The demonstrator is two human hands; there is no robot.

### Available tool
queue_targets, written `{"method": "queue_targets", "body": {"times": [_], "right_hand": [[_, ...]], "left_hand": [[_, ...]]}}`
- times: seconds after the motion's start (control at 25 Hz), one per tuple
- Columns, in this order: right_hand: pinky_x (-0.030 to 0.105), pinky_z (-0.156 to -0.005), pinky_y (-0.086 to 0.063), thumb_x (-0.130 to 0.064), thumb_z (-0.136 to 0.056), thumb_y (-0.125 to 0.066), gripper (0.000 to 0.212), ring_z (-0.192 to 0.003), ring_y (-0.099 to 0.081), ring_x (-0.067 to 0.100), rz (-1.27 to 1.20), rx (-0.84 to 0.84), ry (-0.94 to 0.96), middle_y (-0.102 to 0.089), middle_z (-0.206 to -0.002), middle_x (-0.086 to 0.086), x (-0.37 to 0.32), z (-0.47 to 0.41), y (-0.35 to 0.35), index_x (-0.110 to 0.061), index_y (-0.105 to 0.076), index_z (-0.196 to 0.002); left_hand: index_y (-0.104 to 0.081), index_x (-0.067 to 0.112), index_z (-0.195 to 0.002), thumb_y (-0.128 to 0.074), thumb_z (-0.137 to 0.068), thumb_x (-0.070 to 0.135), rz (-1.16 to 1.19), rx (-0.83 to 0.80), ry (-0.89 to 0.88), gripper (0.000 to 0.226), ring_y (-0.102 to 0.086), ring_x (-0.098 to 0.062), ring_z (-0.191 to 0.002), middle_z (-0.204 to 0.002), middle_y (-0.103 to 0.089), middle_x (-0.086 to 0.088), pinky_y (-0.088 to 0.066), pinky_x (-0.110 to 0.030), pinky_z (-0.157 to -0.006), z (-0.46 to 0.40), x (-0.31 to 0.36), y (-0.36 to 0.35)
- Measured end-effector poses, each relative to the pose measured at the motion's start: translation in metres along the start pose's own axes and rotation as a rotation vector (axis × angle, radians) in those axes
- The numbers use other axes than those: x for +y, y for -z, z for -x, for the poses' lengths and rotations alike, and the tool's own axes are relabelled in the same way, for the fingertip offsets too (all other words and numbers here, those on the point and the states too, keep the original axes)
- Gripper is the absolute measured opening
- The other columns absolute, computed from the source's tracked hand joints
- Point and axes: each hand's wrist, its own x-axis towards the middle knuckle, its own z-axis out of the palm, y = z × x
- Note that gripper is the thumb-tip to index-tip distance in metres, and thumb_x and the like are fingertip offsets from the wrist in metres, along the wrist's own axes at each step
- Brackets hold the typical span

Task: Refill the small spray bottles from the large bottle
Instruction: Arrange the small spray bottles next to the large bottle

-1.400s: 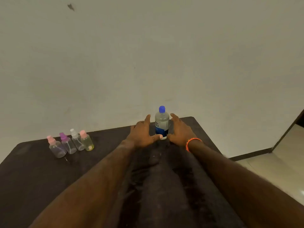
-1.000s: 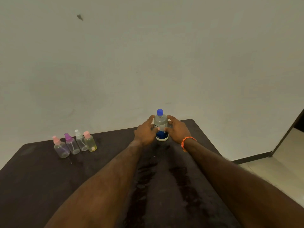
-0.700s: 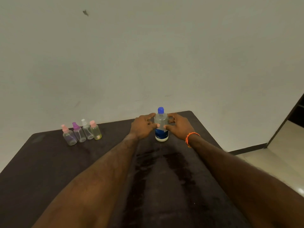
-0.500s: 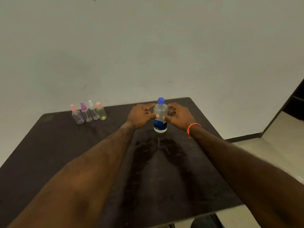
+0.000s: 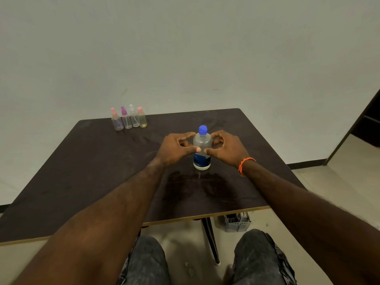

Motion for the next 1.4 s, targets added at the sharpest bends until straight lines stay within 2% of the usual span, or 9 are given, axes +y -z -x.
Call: {"method": "queue_targets", "body": {"times": [0.16, 0.32, 0.52, 0.64, 0.76, 0.92, 1.08, 1.24, 1.4], "right_hand": [[0.039, -0.088, -0.06, -0.042, -0.071, -0.082, 0.056, -0.096, -0.07, 0.006, -0.064, 0.021, -0.015, -0.071, -0.111, -0.008, 0.004, 0.012, -0.007, -0.027, -0.058, -0.12], [0.036, -0.084, -0.061, -0.03, -0.076, -0.083, 0.057, -0.089, -0.071, 0.005, -0.121, 0.023, -0.014, -0.07, -0.112, -0.01, 0.007, 0.019, -0.011, -0.03, -0.055, -0.125], [0.039, -0.085, -0.06, -0.022, -0.077, -0.073, 0.059, -0.088, -0.071, 0.01, -0.091, -0.011, -0.012, -0.067, -0.118, -0.008, 0.007, 0.013, -0.007, -0.029, -0.052, -0.132], [0.041, -0.084, -0.06, -0.022, -0.074, -0.072, 0.058, -0.082, -0.071, 0.01, -0.053, -0.048, -0.006, -0.067, -0.115, -0.012, 0.002, -0.001, -0.001, -0.03, -0.055, -0.129], [0.039, -0.086, -0.059, -0.021, -0.076, -0.071, 0.058, -0.09, -0.069, 0.01, -0.067, -0.057, -0.019, -0.066, -0.117, -0.011, -0.002, -0.001, 0.002, -0.028, -0.055, -0.13], [0.035, -0.095, -0.051, -0.005, -0.077, -0.06, 0.068, -0.115, -0.057, 0.015, -0.066, 0.238, -0.047, -0.056, -0.134, -0.008, -0.018, 0.0, -0.002, -0.024, -0.047, -0.141], [0.04, -0.106, -0.044, -0.003, -0.073, -0.058, 0.069, -0.126, -0.048, 0.016, -0.03, 0.437, 0.211, -0.051, -0.138, -0.007, -0.076, -0.008, -0.006, -0.025, -0.048, -0.137], [0.034, -0.101, -0.04, -0.01, -0.073, -0.059, 0.064, -0.12, -0.049, 0.018, 0.085, 0.302, 0.492, -0.054, -0.135, -0.003, -0.141, -0.003, -0.043, -0.021, -0.051, -0.135], [0.044, -0.102, -0.042, -0.028, -0.079, -0.063, 0.069, -0.129, -0.048, 0.025, 0.324, -0.057, 0.355, -0.049, -0.146, 0.002, -0.155, -0.026, -0.111, -0.022, -0.043, -0.145]], "left_hand": [[-0.069, 0.024, -0.137, -0.087, -0.085, 0.031, -0.02, 0.032, -0.051, 0.055, -0.064, 0.002, -0.066, -0.07, -0.07, 0.009, -0.057, -0.027, -0.074, 0.009, -0.002, -0.012], [-0.073, 0.035, -0.127, -0.091, -0.076, 0.043, -0.017, 0.001, -0.003, 0.055, -0.074, -0.004, -0.103, -0.109, -0.079, 0.014, -0.061, -0.041, -0.098, 0.014, -0.015, -0.02], [-0.06, 0.032, -0.138, -0.088, -0.068, 0.064, -0.081, 0.036, 0.02, 0.082, -0.068, -0.004, -0.115, -0.127, -0.072, 0.014, -0.055, -0.028, -0.098, 0.011, -0.009, -0.035], [-0.067, 0.034, -0.132, -0.093, -0.073, 0.046, -0.056, 0.014, 0.001, 0.066, -0.069, 0.002, -0.107, -0.118, -0.075, 0.017, -0.053, -0.021, -0.09, 0.003, 0.0, -0.032], [-0.066, 0.035, -0.135, -0.095, -0.073, 0.042, -0.042, -0.027, 0.015, 0.069, -0.068, 0.003, -0.109, -0.121, -0.075, 0.018, -0.057, -0.03, -0.098, 0.003, 0.002, -0.028], [-0.037, 0.023, -0.162, -0.095, -0.066, 0.056, -0.096, -0.057, 0.135, 0.117, -0.058, -0.012, -0.136, -0.152, -0.058, 0.004, -0.048, -0.042, -0.116, 0.005, -0.003, -0.013], [-0.025, 0.022, -0.166, -0.09, -0.067, 0.065, -0.215, -0.06, 0.192, 0.127, -0.048, -0.021, -0.146, -0.16, -0.049, -0.002, -0.041, -0.044, -0.121, 0.009, -0.015, 0.032], [-0.024, 0.019, -0.167, -0.089, -0.071, 0.062, -0.325, 0.004, 0.241, 0.123, -0.044, -0.024, -0.15, -0.163, -0.045, -0.006, -0.037, -0.041, -0.122, 0.021, -0.028, 0.093], [-0.033, 0.027, -0.159, -0.086, -0.063, 0.07, -0.459, 0.069, 0.353, 0.118, -0.05, -0.029, -0.144, -0.159, -0.049, -0.003, -0.043, -0.049, -0.117, 0.038, -0.049, 0.148]]}}
